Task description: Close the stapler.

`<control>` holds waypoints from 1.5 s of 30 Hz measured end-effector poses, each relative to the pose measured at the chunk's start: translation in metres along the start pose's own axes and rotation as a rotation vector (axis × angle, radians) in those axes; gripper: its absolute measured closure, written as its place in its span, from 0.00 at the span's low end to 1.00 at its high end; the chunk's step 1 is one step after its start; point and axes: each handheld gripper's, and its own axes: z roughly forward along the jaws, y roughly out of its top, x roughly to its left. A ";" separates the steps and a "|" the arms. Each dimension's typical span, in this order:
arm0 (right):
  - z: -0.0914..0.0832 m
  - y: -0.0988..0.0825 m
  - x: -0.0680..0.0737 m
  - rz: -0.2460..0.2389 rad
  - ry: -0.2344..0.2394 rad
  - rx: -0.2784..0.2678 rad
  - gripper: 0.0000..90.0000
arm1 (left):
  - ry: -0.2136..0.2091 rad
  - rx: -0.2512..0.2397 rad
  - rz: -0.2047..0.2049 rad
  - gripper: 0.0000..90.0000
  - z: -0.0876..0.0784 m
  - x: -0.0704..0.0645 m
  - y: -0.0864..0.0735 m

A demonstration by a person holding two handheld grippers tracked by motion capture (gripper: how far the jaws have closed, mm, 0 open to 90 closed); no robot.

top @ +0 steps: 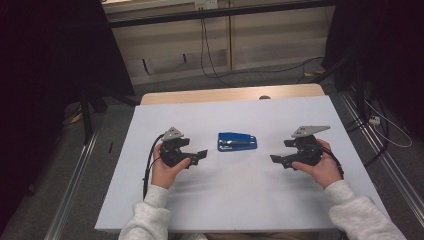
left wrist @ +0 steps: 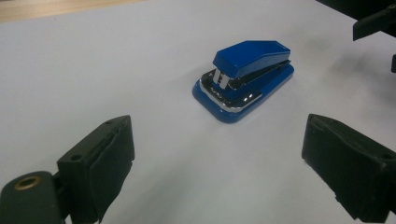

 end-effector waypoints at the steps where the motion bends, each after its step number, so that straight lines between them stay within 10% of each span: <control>1: -0.003 -0.004 0.005 -0.008 0.011 0.006 0.18 | 0.005 -0.007 -0.002 0.10 -0.005 0.000 -0.001; 45: -0.045 -0.032 0.029 -0.020 0.054 0.008 0.15 | 0.051 -0.066 -0.013 0.08 -0.080 0.004 -0.031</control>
